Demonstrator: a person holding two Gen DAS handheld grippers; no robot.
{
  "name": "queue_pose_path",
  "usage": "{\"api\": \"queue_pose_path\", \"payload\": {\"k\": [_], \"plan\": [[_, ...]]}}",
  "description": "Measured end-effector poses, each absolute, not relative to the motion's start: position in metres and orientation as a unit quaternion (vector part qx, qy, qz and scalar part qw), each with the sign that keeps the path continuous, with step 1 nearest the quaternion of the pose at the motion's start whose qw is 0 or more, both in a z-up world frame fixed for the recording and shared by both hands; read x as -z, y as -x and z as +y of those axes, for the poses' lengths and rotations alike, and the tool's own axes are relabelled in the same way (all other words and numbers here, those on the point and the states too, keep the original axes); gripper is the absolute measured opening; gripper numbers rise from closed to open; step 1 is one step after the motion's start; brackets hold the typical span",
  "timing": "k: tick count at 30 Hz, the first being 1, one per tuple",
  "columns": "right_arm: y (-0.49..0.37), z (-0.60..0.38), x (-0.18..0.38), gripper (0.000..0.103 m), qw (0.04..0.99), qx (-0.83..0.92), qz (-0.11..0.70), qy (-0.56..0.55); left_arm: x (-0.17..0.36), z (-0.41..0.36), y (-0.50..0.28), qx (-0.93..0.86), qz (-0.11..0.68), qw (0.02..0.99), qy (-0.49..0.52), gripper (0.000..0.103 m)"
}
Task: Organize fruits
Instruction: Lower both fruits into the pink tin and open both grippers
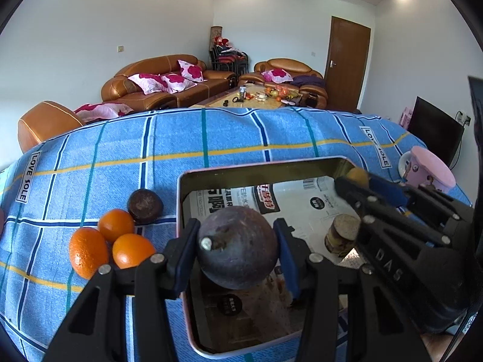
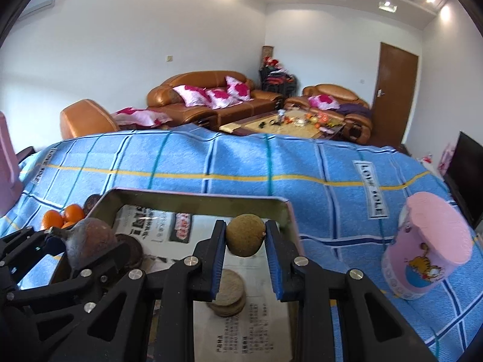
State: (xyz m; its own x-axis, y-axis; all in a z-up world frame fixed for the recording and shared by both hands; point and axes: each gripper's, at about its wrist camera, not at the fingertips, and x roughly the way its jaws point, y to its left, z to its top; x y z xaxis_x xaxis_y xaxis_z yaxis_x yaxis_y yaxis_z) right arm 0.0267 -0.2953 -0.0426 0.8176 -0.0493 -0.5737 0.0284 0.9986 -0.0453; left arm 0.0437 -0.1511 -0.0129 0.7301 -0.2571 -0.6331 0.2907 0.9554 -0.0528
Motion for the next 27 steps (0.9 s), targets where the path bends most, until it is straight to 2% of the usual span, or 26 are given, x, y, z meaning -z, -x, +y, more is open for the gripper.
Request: {"api": "queue_pose_path", "payload": {"k": [6, 9, 13, 15, 17, 19, 27], "plan": [[-0.031, -0.295, 0.048, 0.028, 0.947, -0.015, 0.320, -0.003, 0.010, -0.152, -0.040, 0.140, 0.323, 0.935, -0.033, 0.052], [-0.031, -0.297, 0.050, 0.029, 0.947, -0.028, 0.321, -0.019, 0.004, -0.151, -0.035, 0.127, 0.305, 0.943, -0.042, 0.058], [-0.029, -0.300, 0.048, 0.030, 0.949, -0.031, 0.312, -0.031, -0.006, -0.144, -0.028, 0.102, 0.281, 0.953, -0.045, 0.081], [-0.025, -0.301, 0.046, 0.035, 0.953, -0.025, 0.299, -0.034, -0.011, -0.138, -0.024, 0.092, 0.270, 0.958, -0.045, 0.091], [-0.020, -0.304, 0.041, 0.057, 0.960, -0.012, 0.278, -0.038, -0.015, -0.131, -0.021, 0.081, 0.258, 0.962, -0.042, 0.099], [-0.013, -0.307, 0.037, 0.072, 0.966, -0.002, 0.253, -0.044, -0.019, -0.126, -0.017, 0.073, 0.250, 0.964, -0.044, 0.100], [-0.002, -0.307, 0.029, 0.074, 0.975, 0.029, 0.217, -0.036, -0.023, -0.109, -0.011, 0.056, 0.246, 0.966, -0.050, 0.103]]}}
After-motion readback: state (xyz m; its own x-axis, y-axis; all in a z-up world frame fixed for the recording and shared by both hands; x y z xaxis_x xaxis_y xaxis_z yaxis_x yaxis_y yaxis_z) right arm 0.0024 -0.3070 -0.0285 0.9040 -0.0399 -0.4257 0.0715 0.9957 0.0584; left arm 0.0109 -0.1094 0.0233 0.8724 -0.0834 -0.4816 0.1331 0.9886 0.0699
